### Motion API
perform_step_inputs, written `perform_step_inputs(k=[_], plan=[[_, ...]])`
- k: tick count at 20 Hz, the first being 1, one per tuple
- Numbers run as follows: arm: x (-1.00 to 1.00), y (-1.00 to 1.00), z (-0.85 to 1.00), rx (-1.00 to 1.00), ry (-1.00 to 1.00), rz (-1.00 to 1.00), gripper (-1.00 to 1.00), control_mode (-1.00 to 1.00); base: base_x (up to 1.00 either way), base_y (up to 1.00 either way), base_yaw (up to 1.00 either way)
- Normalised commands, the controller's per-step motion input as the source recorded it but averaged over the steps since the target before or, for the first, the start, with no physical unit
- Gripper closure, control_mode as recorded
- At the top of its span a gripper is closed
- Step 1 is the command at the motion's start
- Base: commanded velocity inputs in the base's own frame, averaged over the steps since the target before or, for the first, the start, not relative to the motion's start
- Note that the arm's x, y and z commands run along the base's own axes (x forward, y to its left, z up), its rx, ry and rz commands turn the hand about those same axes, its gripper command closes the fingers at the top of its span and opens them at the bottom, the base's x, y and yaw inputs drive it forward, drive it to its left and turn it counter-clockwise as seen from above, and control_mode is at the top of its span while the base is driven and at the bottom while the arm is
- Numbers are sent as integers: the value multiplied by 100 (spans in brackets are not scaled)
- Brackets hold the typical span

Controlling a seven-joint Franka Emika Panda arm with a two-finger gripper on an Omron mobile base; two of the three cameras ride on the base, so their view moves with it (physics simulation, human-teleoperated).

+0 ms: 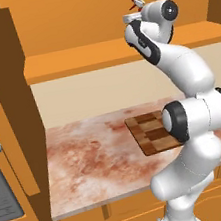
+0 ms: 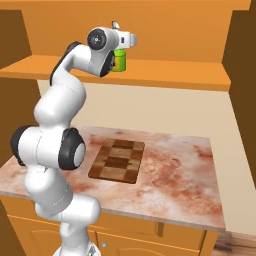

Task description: Grab the spray bottle from the cabinet, then place it next to the cutting board for sanitizing. Then grab the dish brush from the countertop next to the sink and place it next to the cutting board.

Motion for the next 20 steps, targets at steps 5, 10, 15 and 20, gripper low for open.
perform_step_inputs(k=[5,10,15,20], plan=[[-33,-8,2,3,0,0,100,-100,0,0,0],[-90,-15,7,6,-7,0,100,-100,0,0,0],[-100,-18,0,8,-2,0,100,-100,0,0,0],[-100,-22,11,4,0,0,100,-100,0,0,0]])
